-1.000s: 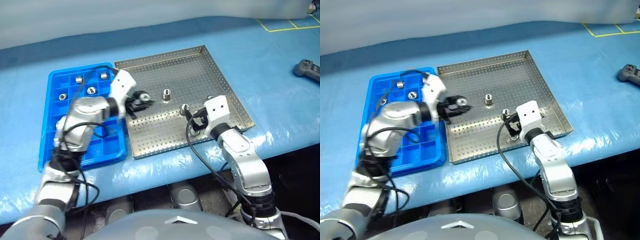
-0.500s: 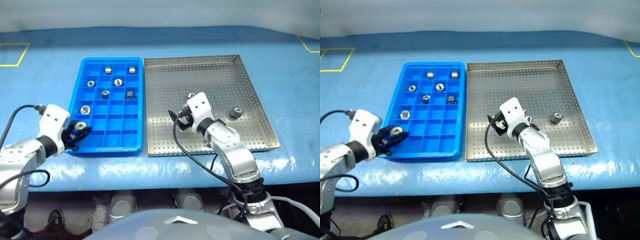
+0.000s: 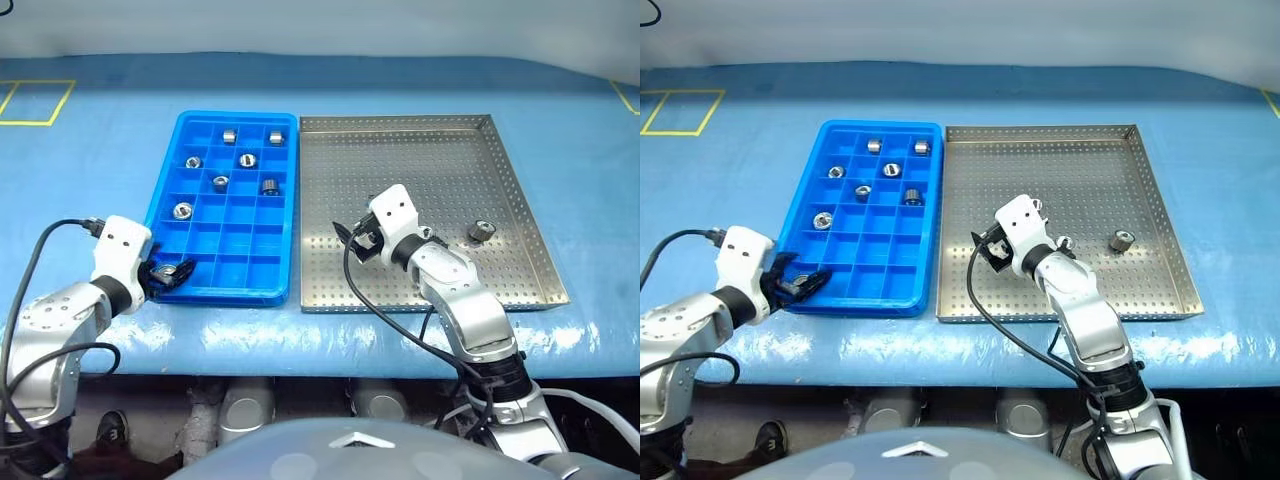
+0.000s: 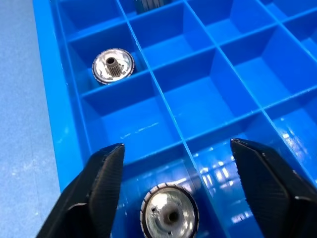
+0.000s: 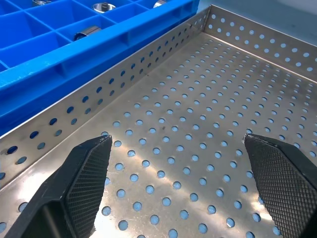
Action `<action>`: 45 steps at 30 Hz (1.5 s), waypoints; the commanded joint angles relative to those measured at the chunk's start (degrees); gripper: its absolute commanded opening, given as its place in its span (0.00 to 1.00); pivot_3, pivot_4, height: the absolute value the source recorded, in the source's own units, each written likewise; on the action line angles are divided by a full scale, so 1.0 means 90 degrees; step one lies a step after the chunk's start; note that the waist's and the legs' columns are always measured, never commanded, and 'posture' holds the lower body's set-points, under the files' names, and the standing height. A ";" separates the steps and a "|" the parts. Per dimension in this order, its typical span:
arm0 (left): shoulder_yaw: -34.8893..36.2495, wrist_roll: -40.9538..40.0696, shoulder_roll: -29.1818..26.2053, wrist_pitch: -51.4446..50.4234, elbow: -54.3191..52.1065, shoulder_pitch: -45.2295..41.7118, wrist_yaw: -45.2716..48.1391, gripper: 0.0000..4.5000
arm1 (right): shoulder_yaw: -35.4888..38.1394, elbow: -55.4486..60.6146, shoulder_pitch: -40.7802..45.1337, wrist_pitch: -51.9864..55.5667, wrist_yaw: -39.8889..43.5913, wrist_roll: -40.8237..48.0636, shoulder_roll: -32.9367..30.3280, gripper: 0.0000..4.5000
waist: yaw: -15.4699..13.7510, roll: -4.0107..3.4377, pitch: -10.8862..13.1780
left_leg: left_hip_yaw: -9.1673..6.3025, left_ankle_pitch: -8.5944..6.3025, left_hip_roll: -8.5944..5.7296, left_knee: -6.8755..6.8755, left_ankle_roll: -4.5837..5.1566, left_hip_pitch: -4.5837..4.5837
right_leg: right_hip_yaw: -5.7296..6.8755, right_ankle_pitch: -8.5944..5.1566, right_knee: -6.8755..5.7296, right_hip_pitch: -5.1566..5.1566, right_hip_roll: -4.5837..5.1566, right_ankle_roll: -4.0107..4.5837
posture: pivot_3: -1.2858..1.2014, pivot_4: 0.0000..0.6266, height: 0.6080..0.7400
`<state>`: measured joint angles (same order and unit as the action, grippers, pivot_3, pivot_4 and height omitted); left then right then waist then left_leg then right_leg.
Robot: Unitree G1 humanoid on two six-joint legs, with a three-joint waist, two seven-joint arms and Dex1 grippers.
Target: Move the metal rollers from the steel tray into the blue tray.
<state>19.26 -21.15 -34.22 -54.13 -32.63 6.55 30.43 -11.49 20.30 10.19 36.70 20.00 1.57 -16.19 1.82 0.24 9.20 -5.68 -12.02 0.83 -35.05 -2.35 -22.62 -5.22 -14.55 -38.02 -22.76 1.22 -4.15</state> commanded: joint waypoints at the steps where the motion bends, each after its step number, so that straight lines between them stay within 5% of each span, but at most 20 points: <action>1: 0.0237 -0.0645 0.0259 0.0405 -0.0169 -0.0412 0.0255 0.87 | 0.0280 0.0076 0.0038 -0.0160 -0.0235 -0.0050 0.0053 1.00 | 0.0023 0.0001 -0.0001 | 0.0000 0.0000 -0.0001 -0.0001 -0.0001 -0.0002 | 0.0000 0.0001 0.0002 0.0001 0.0001 0.0001 | 0.52 0.24 1.00; 13: -0.1823 -0.0751 0.1497 0.1193 0.0614 -0.1923 0.0170 0.87 | 0.0980 -0.0084 0.0120 -0.0184 -0.1076 -0.0276 0.0171 1.00 | 0.0078 -0.0001 -0.0002 | 0.0002 0.0001 -0.0007 -0.0004 0.0000 -0.0001 | -0.0004 0.0015 0.0002 0.0005 0.0001 0.0016 | 0.51 0.24 1.00; 22: -0.3352 0.0529 0.3147 0.2460 0.4286 -0.4234 -0.0234 0.87 | 0.1371 0.0529 -0.0188 0.0039 -0.1353 -0.0323 0.0130 1.00 | 0.0308 -0.0007 -0.0007 | 0.0002 0.0001 -0.0023 -0.0012 0.0000 -0.0003 | -0.0013 0.0021 0.0015 0.0017 0.0005 0.0003 | 0.45 0.24 1.00; 33: -0.3592 0.1718 0.4209 0.4166 0.8416 -0.6032 -0.0668 0.87 | 0.1598 0.1483 -0.0898 0.0189 -0.1623 -0.0354 0.0283 1.00 | 0.1020 -0.0009 -0.0007 | 0.0009 -0.0008 -0.0032 -0.0018 0.0016 -0.0016 | -0.0026 0.0000 0.0021 0.0012 0.0011 -0.0036 | 0.39 0.24 1.00; 45: -0.3176 0.2261 0.4339 0.4890 0.9993 -0.6495 -0.1614 0.87 | 0.1713 0.1559 -0.1005 0.0185 -0.1724 -0.0357 0.0407 1.00 | 0.1711 -0.0008 -0.0007 | 0.0015 -0.0009 -0.0034 -0.0019 0.0017 -0.0012 | -0.0034 -0.0004 0.0021 0.0015 0.0012 -0.0062 | 0.38 0.24 1.00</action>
<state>-10.40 -1.81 5.07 -10.65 55.93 -50.97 17.55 3.23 32.26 0.72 39.04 4.90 -1.60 -12.79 17.22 0.17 9.13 -5.54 -12.10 0.53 -35.22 -2.20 -22.72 -5.52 -14.58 -37.83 -22.61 1.33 -4.72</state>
